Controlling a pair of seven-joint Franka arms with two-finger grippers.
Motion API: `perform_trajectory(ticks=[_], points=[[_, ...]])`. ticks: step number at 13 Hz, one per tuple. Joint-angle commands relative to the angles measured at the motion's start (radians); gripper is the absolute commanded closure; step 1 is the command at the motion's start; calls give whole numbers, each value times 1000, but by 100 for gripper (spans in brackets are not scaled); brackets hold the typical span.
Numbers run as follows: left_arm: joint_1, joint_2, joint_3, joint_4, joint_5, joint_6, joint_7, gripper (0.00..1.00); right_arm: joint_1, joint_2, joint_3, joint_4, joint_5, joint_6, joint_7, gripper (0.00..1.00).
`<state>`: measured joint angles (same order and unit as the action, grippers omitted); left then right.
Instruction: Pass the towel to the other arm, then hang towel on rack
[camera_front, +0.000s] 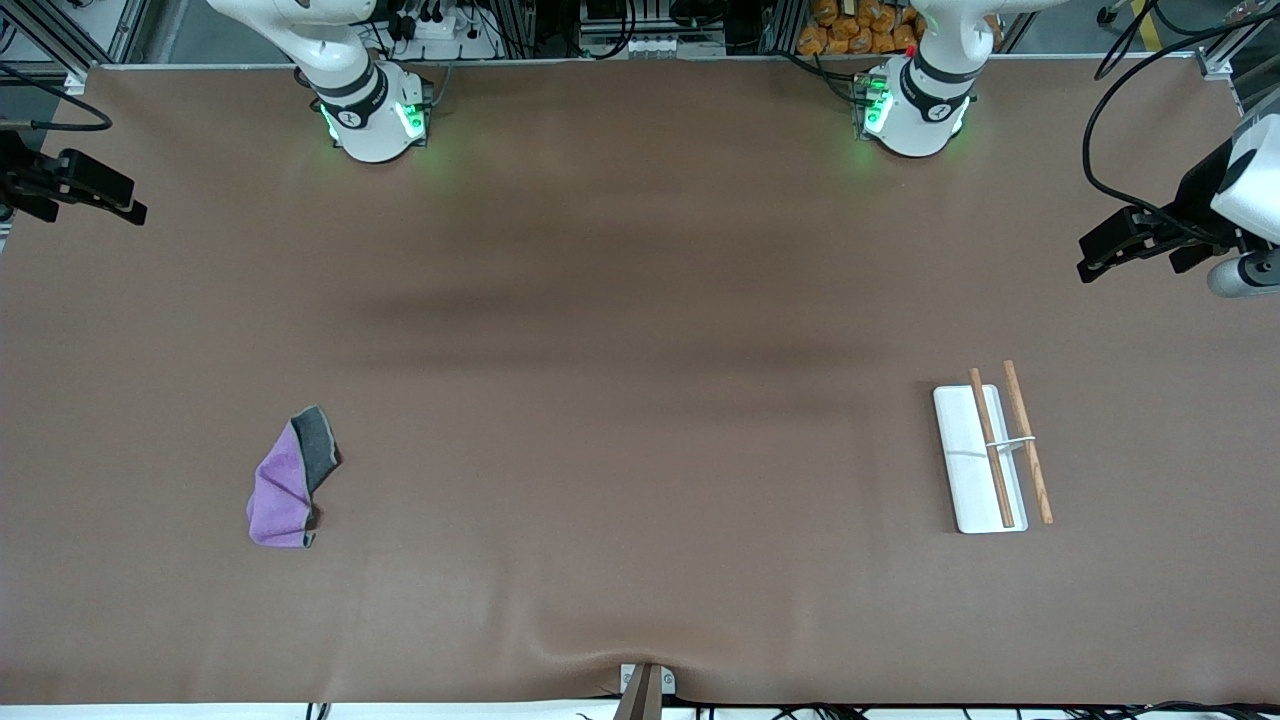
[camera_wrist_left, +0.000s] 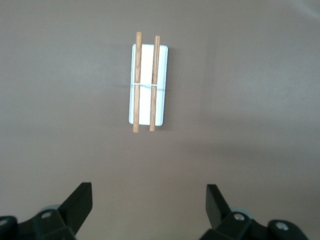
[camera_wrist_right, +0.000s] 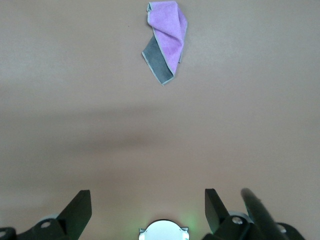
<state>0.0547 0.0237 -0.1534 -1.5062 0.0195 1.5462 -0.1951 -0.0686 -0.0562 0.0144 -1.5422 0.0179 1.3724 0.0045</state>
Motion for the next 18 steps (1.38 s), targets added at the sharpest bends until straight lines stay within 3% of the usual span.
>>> perform_trajectory(ticks=[1, 9, 13, 18], points=[[2, -16, 2, 5, 2, -31, 22, 0, -22, -14, 4, -3, -16, -19, 6, 0], [1, -4, 2, 15, 3, -35, 20, 0, -22, -7, 4, -24, -15, -3, 6, 0], [1, -2, 0, 12, 3, -41, 23, 0, -20, 1, 4, -88, -15, 85, 6, 0], [-4, 15, -8, 12, 2, -35, 23, 0, -23, 133, 4, -85, -16, 206, -47, 0]])
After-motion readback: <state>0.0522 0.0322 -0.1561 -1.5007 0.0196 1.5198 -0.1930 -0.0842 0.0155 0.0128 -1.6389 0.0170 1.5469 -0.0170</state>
